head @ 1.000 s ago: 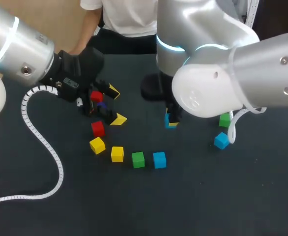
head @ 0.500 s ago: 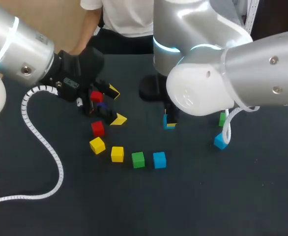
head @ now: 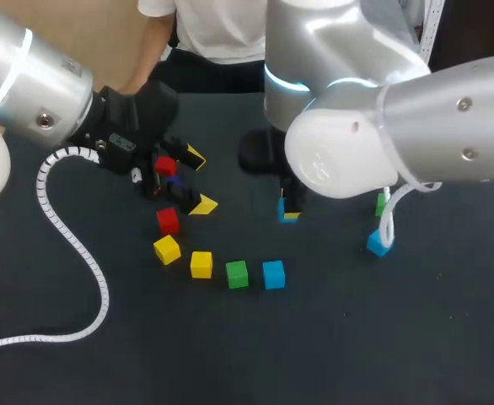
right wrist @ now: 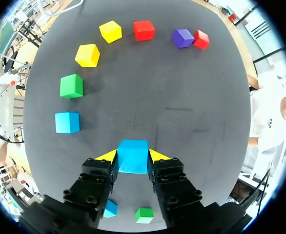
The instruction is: Place the blue cubes, place green cubes on the blue cubes, place the yellow cubes on the green cubes, then place the red cubes on the yellow cubes, and place purple cube on the red cubes.
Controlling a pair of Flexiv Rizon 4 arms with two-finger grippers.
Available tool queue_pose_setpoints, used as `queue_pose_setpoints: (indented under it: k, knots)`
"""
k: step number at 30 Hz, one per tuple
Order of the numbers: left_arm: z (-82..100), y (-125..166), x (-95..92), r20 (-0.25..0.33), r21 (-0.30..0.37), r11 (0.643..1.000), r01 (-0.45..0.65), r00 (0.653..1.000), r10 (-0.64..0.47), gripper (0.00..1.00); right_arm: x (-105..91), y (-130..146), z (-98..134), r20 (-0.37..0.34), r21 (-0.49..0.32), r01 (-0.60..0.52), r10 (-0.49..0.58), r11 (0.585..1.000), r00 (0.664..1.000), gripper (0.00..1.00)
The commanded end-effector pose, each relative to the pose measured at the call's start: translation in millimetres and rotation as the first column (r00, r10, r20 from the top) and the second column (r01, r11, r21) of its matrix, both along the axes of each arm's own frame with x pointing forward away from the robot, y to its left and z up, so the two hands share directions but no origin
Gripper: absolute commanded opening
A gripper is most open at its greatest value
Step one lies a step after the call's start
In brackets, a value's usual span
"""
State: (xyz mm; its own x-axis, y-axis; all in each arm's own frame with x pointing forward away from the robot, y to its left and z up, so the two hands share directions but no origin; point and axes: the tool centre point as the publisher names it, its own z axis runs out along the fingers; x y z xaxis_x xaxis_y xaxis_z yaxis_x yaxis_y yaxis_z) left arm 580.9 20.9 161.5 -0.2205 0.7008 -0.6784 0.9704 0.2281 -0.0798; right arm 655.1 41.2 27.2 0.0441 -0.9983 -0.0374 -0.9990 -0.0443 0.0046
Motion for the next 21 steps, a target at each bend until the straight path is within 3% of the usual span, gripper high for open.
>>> queue_pose_setpoints:
  k: [1,21]
  knots:
    - [0.3,-0.7,1.6,-0.003,0.005,1.0,0.001,1.0,-0.001,1.0,2.6,1.7,-2.9,-0.008,0.001,0.0,0.0,1.0,1.0,0.0]
    - [0.3,-0.7,1.6,-0.003,0.005,1.0,0.001,1.0,-0.001,1.0,18.1,4.6,-9.0,-0.019,-0.001,0.0,0.0,1.0,1.0,0.0]
